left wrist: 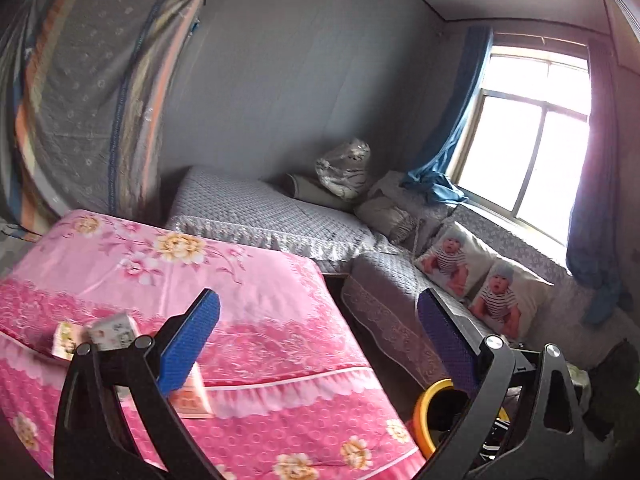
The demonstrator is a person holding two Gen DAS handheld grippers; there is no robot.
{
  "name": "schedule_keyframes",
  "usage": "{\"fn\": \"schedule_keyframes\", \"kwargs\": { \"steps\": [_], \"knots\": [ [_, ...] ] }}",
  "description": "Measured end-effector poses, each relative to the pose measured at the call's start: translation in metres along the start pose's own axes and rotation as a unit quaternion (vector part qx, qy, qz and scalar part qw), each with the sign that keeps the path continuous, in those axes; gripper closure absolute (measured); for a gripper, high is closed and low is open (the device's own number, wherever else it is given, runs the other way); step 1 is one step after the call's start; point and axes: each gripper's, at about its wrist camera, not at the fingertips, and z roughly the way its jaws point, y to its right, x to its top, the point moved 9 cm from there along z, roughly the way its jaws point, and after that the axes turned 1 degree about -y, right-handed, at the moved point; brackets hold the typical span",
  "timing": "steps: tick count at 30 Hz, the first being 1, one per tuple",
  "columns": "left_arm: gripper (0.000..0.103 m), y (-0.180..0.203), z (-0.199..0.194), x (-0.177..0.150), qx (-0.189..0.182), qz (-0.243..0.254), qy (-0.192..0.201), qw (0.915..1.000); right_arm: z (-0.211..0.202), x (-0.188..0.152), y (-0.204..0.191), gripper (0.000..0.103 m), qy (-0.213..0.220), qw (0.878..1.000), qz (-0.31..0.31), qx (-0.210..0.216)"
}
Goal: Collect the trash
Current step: 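Grasp the green-and-white medicine box with the right tool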
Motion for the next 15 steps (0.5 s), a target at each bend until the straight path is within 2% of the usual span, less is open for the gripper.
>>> {"fn": "schedule_keyframes", "kwargs": {
  "steps": [2, 6, 10, 12, 13, 15],
  "knots": [
    [0.008, -0.049, -0.023, 0.006, 0.055, -0.004, 0.018, 0.9983, 0.028, 0.004, -0.05, 0.033, -0.021, 0.998, -0.055, 0.024],
    [0.008, -0.142, -0.077, 0.014, 0.156, -0.03, 0.05, 0.986, 0.086, 0.004, -0.134, 0.033, -0.07, 0.986, -0.145, 0.04],
    [0.008, -0.201, -0.131, 0.011, 0.2, -0.069, 0.089, 0.9732, 0.143, 0.006, -0.193, 0.033, -0.11, 0.973, -0.2, 0.042],
    [0.008, -0.219, -0.147, 0.005, 0.218, -0.078, 0.097, 0.968, 0.167, 0.006, -0.212, 0.028, -0.116, 0.965, -0.232, 0.023],
    [0.008, -0.227, -0.152, 0.002, 0.223, -0.082, 0.099, 0.9662, 0.179, 0.006, -0.221, 0.022, -0.122, 0.961, -0.249, 0.011],
    [0.008, -0.241, -0.155, -0.006, 0.229, -0.09, 0.092, 0.9649, 0.205, 0.006, -0.234, 0.021, -0.134, 0.953, -0.272, -0.014]
  ]
}}
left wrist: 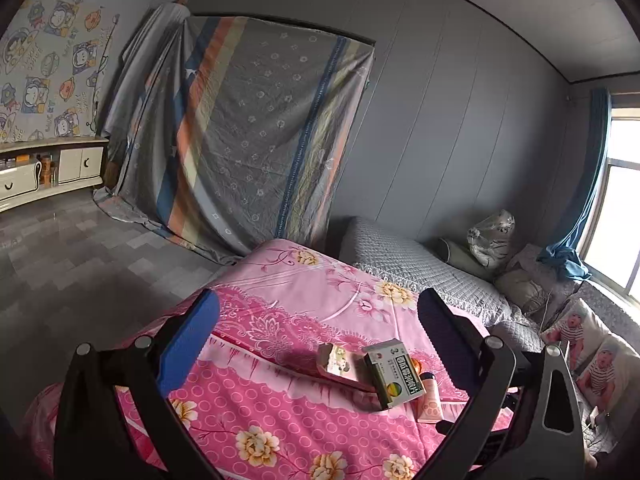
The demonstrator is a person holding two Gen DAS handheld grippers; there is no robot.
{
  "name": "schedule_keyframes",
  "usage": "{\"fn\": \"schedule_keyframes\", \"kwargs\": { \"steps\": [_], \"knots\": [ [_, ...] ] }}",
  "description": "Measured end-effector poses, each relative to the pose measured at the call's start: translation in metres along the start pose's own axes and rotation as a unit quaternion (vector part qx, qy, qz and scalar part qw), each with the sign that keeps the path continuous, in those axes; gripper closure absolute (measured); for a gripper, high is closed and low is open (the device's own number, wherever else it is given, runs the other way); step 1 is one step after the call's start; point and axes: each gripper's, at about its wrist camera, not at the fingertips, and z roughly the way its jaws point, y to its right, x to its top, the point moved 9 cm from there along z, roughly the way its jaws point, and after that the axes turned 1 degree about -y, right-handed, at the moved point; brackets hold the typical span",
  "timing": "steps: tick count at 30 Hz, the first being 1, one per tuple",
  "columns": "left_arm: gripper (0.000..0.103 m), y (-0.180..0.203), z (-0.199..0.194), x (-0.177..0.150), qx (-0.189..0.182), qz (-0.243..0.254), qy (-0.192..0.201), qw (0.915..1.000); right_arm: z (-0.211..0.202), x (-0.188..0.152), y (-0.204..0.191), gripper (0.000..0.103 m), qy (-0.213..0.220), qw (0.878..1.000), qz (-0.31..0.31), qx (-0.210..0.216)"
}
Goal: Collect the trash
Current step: 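Grasp the green-and-white medicine box with the right tool, then grasp the pink hand-cream tube with the left tool while the right holds the box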
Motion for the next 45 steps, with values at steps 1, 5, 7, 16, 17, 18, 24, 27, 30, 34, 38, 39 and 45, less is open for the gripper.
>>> {"fn": "schedule_keyframes", "kwargs": {
  "steps": [1, 5, 7, 16, 17, 18, 24, 27, 30, 34, 38, 39, 45],
  "knots": [
    [0.008, -0.005, 0.004, -0.004, 0.001, -0.001, -0.009, 1.0, 0.01, 0.006, -0.003, 0.021, -0.007, 1.0, -0.005, -0.012],
    [0.008, -0.024, 0.017, -0.018, 0.005, -0.011, -0.039, 0.9991, 0.044, 0.019, -0.004, 0.02, -0.035, 0.998, -0.017, -0.053],
    [0.008, -0.032, 0.022, -0.024, 0.007, -0.013, -0.051, 0.9986, 0.058, 0.023, -0.003, 0.02, -0.052, 0.997, -0.016, -0.063],
    [0.008, -0.044, 0.029, -0.045, 0.023, 0.001, -0.081, 0.9965, 0.097, 0.024, -0.001, 0.041, -0.101, 0.993, 0.015, -0.064],
    [0.008, -0.043, 0.029, -0.047, 0.023, 0.004, -0.084, 0.9962, 0.096, 0.023, 0.001, 0.041, -0.1, 0.993, 0.023, -0.063],
    [0.008, -0.041, 0.03, -0.048, 0.025, 0.009, -0.086, 0.9959, 0.094, 0.022, 0.0, 0.041, -0.099, 0.993, 0.03, -0.053],
    [0.008, -0.021, 0.038, -0.059, 0.021, 0.053, -0.106, 0.9928, 0.034, 0.02, 0.029, 0.041, -0.051, 0.992, 0.108, 0.039],
    [0.008, -0.007, 0.049, -0.067, 0.007, 0.082, -0.12, 0.9893, -0.002, 0.013, 0.056, 0.041, -0.022, 0.988, 0.138, 0.06],
    [0.008, 0.007, 0.061, -0.074, -0.015, 0.102, -0.131, 0.986, -0.028, -0.005, 0.078, 0.041, -0.009, 0.982, 0.166, 0.086],
    [0.008, 0.032, 0.073, -0.082, -0.022, 0.167, -0.128, 0.9773, -0.053, -0.037, 0.1, 0.041, -0.002, 0.971, 0.209, 0.118],
    [0.008, 0.071, 0.087, -0.111, -0.059, 0.196, -0.188, 0.9606, -0.071, -0.061, 0.119, 0.041, 0.016, 0.963, 0.236, 0.125],
    [0.008, 0.082, 0.09, -0.12, -0.067, 0.2, -0.2, 0.9567, -0.077, -0.066, 0.123, 0.041, 0.024, 0.961, 0.244, 0.128],
    [0.008, 0.143, 0.117, -0.163, -0.089, 0.215, -0.26, 0.937, -0.1, -0.085, 0.14, 0.041, 0.057, 0.95, 0.27, 0.144]
  ]
}}
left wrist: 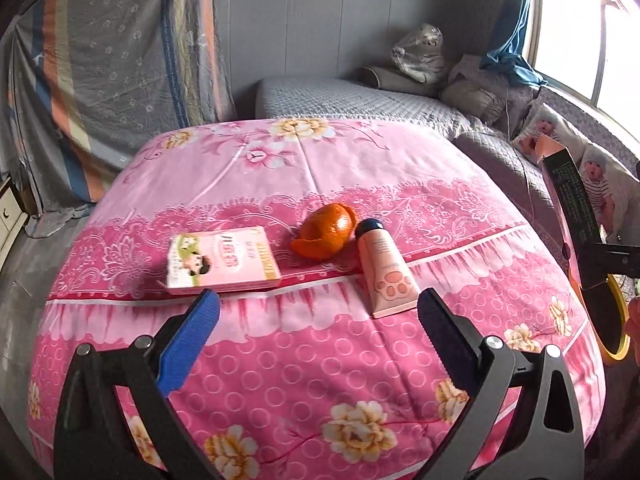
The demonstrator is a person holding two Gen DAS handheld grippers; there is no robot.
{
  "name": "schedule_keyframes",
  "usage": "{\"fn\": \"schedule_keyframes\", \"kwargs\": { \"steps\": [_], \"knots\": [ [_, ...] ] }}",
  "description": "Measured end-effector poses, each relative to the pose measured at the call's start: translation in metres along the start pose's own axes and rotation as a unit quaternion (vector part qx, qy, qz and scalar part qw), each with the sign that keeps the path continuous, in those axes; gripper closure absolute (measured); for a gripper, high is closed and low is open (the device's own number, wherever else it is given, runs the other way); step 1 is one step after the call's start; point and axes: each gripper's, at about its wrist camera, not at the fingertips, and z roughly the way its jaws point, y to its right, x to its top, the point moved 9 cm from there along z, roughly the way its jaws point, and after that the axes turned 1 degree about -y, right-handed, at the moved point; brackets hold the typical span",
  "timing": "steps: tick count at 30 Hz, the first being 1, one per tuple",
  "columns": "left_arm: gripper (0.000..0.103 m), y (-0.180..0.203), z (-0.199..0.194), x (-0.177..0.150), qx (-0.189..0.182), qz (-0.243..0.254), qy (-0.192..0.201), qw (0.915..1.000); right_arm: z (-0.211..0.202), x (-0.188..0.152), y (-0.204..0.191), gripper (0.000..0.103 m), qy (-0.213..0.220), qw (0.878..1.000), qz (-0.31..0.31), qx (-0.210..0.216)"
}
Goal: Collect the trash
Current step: 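Grasp the pink hand-cream tube with the left tool while the right holds the box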
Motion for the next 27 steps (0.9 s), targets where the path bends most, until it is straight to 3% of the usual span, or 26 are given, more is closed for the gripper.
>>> {"fn": "schedule_keyframes", "kwargs": {
  "steps": [5, 10, 14, 17, 21, 24, 27],
  "knots": [
    [0.009, 0.032, 0.04, 0.004, -0.008, -0.003, -0.053, 0.9986, -0.015, -0.006, 0.008, 0.041, 0.011, 1.0, 0.007, 0.014],
    [0.009, 0.043, 0.07, 0.007, 0.007, -0.016, -0.088, 0.996, -0.027, -0.01, 0.019, 0.04, 0.022, 0.999, 0.019, 0.026],
    [0.01, 0.04, 0.089, 0.01, 0.033, -0.03, -0.101, 0.9939, -0.033, -0.015, 0.024, 0.04, 0.027, 0.999, 0.025, 0.034],
    [0.02, 0.039, 0.099, 0.012, 0.042, -0.035, -0.109, 0.9925, -0.037, -0.016, 0.028, 0.041, 0.033, 0.998, 0.027, 0.04],
    [0.02, 0.04, 0.113, 0.012, 0.061, -0.03, -0.119, 0.9905, -0.041, -0.016, 0.031, 0.04, 0.039, 0.998, 0.029, 0.043],
    [0.032, 0.038, 0.12, 0.013, 0.068, -0.035, -0.124, 0.9894, -0.043, -0.016, 0.032, 0.04, 0.041, 0.998, 0.033, 0.045],
    [0.052, 0.038, 0.126, 0.01, 0.069, -0.033, -0.13, 0.9886, -0.043, -0.018, 0.034, 0.04, 0.042, 0.997, 0.036, 0.045]
  ]
}}
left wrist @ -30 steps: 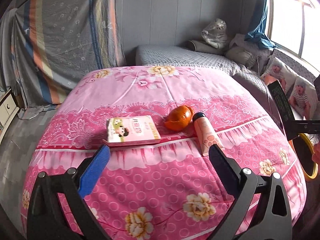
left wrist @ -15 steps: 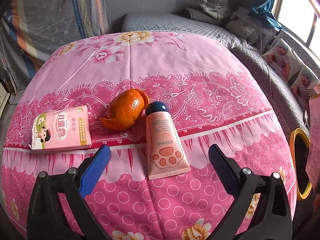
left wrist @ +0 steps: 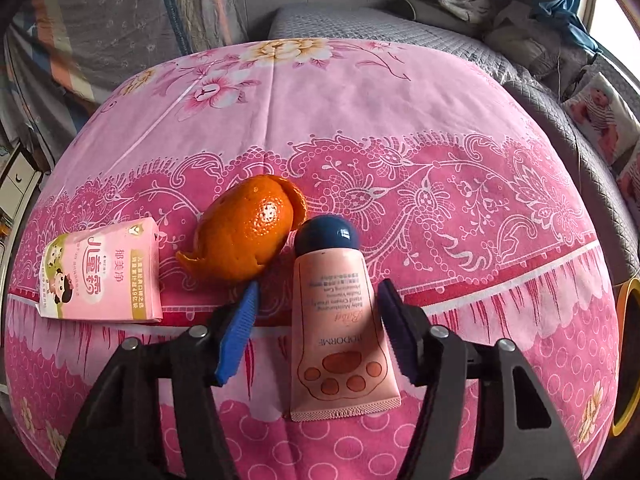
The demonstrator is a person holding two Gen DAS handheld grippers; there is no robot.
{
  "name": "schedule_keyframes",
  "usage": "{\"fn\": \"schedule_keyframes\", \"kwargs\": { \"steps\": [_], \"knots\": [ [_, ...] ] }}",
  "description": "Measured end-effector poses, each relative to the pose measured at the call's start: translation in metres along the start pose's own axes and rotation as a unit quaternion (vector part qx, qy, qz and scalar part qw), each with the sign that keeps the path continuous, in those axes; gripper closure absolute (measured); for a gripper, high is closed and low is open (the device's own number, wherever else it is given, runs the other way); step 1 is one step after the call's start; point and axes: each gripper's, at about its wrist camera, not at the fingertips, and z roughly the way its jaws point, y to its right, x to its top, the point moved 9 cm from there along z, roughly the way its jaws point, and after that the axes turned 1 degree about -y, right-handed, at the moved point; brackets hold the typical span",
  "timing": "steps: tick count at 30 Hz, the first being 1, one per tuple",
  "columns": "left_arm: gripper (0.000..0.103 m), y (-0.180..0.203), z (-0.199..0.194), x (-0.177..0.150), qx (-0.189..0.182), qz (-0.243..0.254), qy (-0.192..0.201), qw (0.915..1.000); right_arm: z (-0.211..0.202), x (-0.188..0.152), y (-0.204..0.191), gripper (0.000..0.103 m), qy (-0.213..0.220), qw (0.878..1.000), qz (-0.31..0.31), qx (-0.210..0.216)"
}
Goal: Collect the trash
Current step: 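Grasp the pink hand-cream tube with the left tool while the right holds the box, then carry the cream tube and medicine box over the bin with both tools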
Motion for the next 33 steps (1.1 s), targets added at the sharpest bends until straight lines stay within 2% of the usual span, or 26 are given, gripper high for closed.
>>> {"fn": "schedule_keyframes", "kwargs": {
  "steps": [2, 6, 10, 16, 21, 27, 33],
  "knots": [
    [0.064, 0.0, 0.0, 0.0, 0.005, 0.001, 0.005, 1.0, -0.002, 0.0, 0.001, 0.04, 0.002, 1.0, 0.002, -0.002],
    [0.064, 0.001, -0.023, -0.001, -0.006, -0.01, 0.027, 0.9996, -0.008, -0.001, -0.002, 0.041, 0.006, 1.0, 0.0, -0.006],
    [0.064, 0.006, -0.075, -0.005, -0.034, -0.008, 0.077, 0.9964, -0.016, -0.004, -0.008, 0.04, 0.008, 1.0, 0.001, -0.004],
    [0.064, 0.023, -0.156, -0.017, -0.058, 0.017, 0.163, 0.9848, -0.032, -0.012, -0.006, 0.041, 0.019, 1.0, 0.02, 0.0],
    [0.064, 0.045, -0.204, -0.021, -0.077, 0.041, 0.216, 0.9725, -0.052, -0.019, 0.008, 0.041, 0.036, 0.998, 0.046, -0.015],
    [0.064, 0.08, -0.233, -0.028, -0.104, 0.071, 0.241, 0.9622, -0.09, -0.023, 0.026, 0.041, 0.072, 0.995, 0.064, -0.04],
    [0.064, 0.128, -0.245, -0.034, -0.135, 0.111, 0.249, 0.9525, -0.131, -0.025, 0.056, 0.041, 0.115, 0.987, 0.089, -0.066]
  ]
}}
